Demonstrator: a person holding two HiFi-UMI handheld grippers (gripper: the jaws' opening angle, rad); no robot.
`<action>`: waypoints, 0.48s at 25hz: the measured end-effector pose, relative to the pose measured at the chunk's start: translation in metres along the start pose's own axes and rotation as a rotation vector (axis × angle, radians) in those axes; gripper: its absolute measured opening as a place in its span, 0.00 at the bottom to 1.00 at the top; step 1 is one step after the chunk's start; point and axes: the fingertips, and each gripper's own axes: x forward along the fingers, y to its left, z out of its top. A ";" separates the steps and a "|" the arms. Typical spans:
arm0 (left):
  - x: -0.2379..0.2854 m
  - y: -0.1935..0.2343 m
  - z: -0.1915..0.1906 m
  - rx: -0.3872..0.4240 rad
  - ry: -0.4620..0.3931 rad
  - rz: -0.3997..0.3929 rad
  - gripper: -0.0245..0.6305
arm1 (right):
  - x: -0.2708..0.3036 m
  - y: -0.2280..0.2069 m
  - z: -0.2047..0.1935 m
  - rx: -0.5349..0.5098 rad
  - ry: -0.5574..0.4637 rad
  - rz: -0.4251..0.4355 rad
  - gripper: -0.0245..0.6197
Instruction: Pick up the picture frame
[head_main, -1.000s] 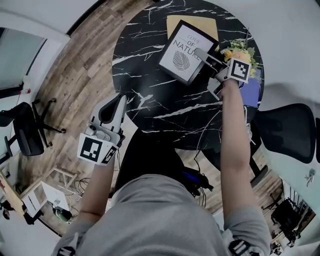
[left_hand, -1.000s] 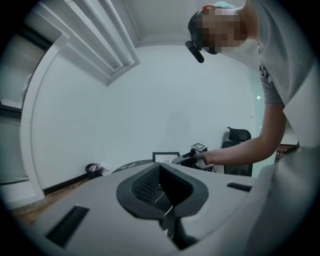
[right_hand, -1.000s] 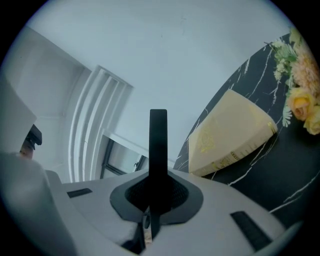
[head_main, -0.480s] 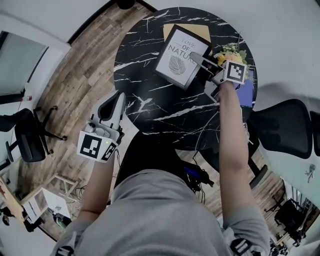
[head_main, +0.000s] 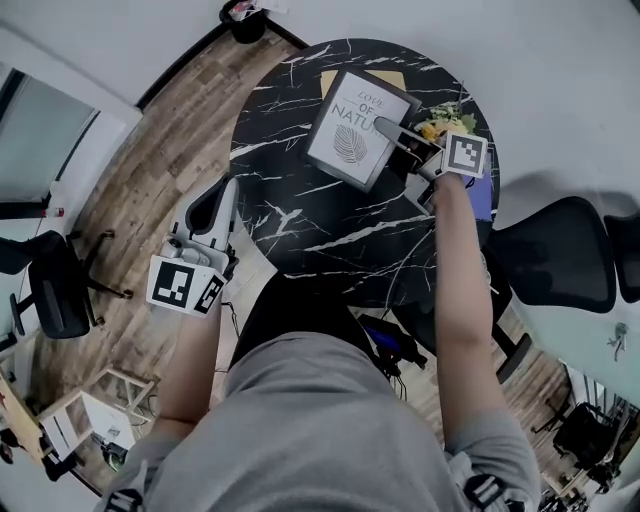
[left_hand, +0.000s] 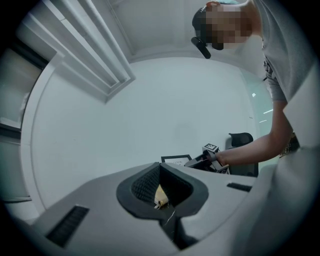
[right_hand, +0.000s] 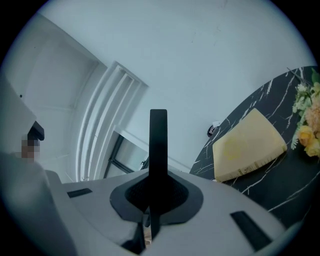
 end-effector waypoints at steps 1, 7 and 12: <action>-0.001 0.000 0.002 0.002 -0.002 0.001 0.05 | -0.001 0.004 0.000 -0.005 -0.001 0.004 0.09; -0.008 -0.001 0.012 0.014 -0.024 0.007 0.05 | -0.005 0.031 0.005 -0.027 -0.004 0.022 0.09; -0.012 -0.002 0.021 0.022 -0.048 0.009 0.05 | -0.009 0.049 0.006 -0.045 0.001 0.038 0.09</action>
